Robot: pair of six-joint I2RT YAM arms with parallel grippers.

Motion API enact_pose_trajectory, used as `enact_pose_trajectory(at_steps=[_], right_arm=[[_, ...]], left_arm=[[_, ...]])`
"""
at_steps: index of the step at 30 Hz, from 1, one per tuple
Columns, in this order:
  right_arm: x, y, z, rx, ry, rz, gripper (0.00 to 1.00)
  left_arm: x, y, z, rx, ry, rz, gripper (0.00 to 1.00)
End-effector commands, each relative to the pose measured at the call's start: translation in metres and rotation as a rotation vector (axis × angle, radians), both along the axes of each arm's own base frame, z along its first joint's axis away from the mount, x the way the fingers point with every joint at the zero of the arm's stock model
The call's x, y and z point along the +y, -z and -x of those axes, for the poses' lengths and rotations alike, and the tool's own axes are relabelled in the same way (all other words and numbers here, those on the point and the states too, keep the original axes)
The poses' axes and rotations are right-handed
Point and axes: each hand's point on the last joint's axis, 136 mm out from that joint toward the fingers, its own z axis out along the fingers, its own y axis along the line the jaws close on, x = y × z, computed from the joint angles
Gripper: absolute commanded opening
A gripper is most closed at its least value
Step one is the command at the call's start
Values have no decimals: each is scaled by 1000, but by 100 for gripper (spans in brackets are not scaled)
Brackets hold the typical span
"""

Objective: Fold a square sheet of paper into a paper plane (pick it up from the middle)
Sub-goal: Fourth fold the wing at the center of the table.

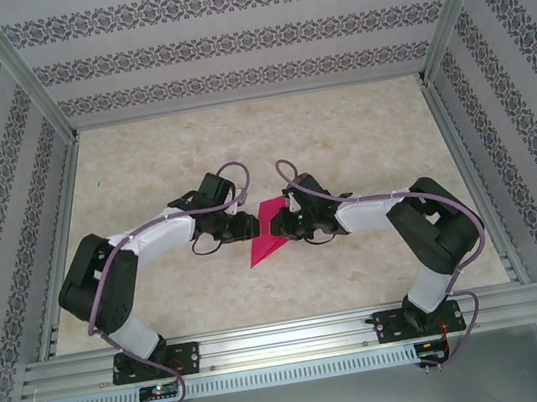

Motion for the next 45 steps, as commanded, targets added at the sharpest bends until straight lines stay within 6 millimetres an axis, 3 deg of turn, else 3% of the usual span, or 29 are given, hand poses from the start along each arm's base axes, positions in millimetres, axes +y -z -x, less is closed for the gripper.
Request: enact_pose_trajectory(at_steps=[1, 10, 19, 31, 45], right_arm=[[6, -12, -6, -6, 18, -9, 14], [7, -18, -6, 28, 61, -37, 13], [7, -26, -6, 33, 77, -51, 13], [8, -28, -5, 44, 87, -66, 14], [8, -23, -6, 56, 87, -49, 17]], left_arm=[[3, -4, 17, -95, 69, -100, 40], [-7, 7, 41, -235, 136, -201, 44], [-22, 16, 45, -332, 185, -288, 45], [-25, 28, 37, -389, 147, -353, 44], [-21, 31, 33, -419, 144, -390, 27]])
